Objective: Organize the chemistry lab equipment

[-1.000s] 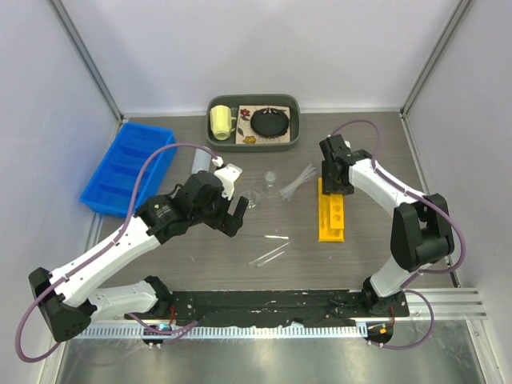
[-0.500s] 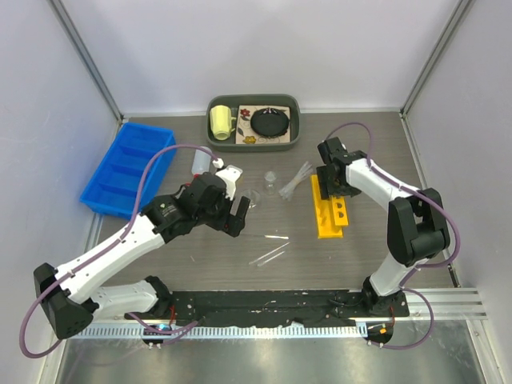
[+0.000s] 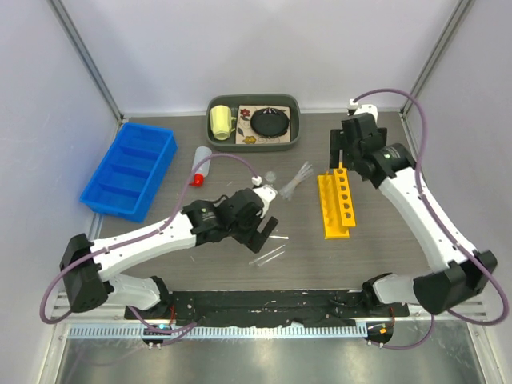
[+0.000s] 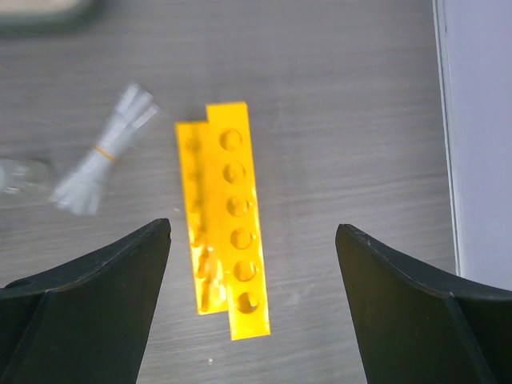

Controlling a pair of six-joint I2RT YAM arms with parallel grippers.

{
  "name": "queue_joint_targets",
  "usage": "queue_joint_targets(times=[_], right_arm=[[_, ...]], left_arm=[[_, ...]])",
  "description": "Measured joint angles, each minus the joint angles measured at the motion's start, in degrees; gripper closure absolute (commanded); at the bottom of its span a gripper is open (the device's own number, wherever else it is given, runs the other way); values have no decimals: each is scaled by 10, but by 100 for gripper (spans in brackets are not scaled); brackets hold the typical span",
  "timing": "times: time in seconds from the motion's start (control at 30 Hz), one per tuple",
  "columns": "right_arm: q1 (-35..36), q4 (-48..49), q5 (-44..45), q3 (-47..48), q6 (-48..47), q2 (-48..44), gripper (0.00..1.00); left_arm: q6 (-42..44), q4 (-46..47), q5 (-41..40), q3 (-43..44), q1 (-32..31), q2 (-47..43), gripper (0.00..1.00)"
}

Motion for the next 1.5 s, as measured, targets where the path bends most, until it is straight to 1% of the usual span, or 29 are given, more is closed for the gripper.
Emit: queue_joint_targets(times=[0.1,0.2,0.3,0.53,0.63,0.77,1.1,1.2,1.3,1.33,1.4,1.5], right_arm=[[20,-7,-11,35,2,-38,10],[50,-26,-26,34,5,-64,10],[72,-38,-49,8,9,-80,9],[79,-59,-97,-52,17,-132,9],[79,-60,-111,-64,20,-161,9],[79,-60,-125,-77,21,-186,9],[79,-59,-169,-95,30,-202,9],[79,-56,-172,-98,30,-205,9],[79,-54,-177,-106,30,-205,10],[79,-52,-179,-108,30,-205,9],[79,-49,-184,-110,31,-202,9],[79,-42,-187,-113,31,-195,9]], left_arm=[[4,18,-12,0,-25,29,10],[19,40,-33,0,-42,64,9],[43,54,-48,0,-48,101,6],[129,59,-45,14,-47,160,4],[169,68,-23,15,-40,167,4],[201,81,14,18,-24,181,4],[235,122,71,18,19,235,6],[246,126,79,18,33,252,9],[257,129,88,19,47,271,14],[257,129,90,19,51,274,18],[259,128,99,23,57,283,22],[260,125,117,31,64,293,25]])
